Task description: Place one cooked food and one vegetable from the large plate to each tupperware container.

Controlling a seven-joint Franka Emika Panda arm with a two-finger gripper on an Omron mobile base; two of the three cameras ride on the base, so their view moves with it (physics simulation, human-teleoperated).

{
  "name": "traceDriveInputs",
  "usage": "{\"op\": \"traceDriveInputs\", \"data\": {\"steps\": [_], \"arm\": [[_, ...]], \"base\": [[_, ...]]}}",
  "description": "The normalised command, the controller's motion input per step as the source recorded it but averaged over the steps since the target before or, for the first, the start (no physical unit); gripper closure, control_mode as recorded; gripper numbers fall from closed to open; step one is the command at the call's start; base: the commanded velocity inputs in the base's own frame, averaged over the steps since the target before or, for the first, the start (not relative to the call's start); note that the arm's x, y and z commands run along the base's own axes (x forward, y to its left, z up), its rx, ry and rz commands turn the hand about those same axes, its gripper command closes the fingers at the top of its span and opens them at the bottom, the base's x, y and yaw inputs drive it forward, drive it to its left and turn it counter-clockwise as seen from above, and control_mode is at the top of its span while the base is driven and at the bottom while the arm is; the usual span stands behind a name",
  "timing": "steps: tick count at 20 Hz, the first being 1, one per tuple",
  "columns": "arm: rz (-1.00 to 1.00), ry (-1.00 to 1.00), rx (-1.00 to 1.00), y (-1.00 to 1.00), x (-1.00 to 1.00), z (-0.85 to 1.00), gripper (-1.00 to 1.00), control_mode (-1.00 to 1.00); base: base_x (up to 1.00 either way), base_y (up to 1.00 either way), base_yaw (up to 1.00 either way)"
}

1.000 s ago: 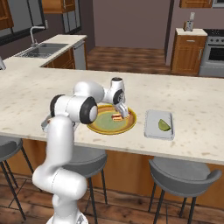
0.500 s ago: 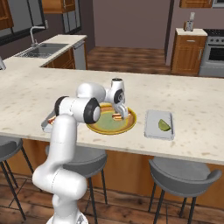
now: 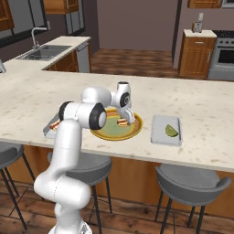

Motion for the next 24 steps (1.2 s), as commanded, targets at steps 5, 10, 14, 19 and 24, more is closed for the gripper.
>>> {"op": "traceDriveInputs", "data": {"steps": [5,10,14,19,24], "arm": [[0.00,0.06,0.00,0.00,-0.07,-0.21,-1.00,-1.00],[0.00,0.00,0.00,0.00,-0.01,-0.06,1.00,-1.00],[0.00,0.00,0.00,0.00,-0.01,0.00,1.00,-1.00],[-0.01,0.00,0.01,-0.05,-0.03,0.03,1.00,-1.00],[-0.09,0.03,0.11,-0.12,-0.01,0.17,1.00,-1.00]], "base": [[0.00,0.00,0.00],[0.00,0.00,0.00],[0.00,0.00,0.00],[0.00,0.00,0.00],[0.00,0.00,0.00]]}}
